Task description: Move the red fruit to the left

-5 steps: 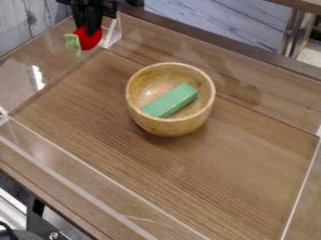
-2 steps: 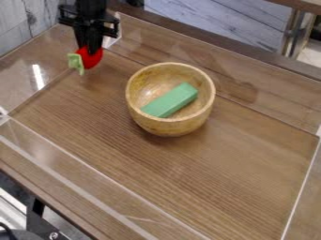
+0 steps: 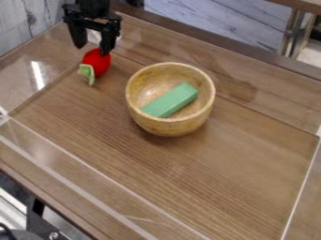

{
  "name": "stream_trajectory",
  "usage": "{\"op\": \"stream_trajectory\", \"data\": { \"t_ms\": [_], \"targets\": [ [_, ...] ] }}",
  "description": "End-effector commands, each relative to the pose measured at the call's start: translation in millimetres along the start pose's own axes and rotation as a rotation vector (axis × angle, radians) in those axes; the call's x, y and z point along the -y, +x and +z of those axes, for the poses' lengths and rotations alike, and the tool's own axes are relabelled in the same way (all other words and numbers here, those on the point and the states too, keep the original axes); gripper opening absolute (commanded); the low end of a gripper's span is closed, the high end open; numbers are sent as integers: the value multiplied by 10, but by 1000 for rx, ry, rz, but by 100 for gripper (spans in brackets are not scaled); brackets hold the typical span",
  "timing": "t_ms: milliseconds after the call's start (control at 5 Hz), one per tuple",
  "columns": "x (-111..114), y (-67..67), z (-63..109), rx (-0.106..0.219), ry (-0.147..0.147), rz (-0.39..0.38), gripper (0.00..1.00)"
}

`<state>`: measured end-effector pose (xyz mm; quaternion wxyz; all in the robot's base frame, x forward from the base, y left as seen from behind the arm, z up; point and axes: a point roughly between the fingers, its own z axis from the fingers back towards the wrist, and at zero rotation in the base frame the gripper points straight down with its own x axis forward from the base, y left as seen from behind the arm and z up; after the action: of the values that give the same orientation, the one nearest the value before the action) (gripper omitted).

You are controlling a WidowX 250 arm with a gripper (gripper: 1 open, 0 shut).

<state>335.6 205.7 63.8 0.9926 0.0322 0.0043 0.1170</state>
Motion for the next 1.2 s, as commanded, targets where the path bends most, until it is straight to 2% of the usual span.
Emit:
{"op": "stream_trajectory", "data": {
  "t_ms": [0,200,400,800,1000],
  "targets": [
    [27,105,235,67,10,-73,0],
    [66,118,359,83,-19,-133,0],
    [-19,99,452,88,-37,-92,100],
    [-129,47,611,102,-69,-11,100],
    [-152,36,556,93,-67,12,100]
  ]
}}
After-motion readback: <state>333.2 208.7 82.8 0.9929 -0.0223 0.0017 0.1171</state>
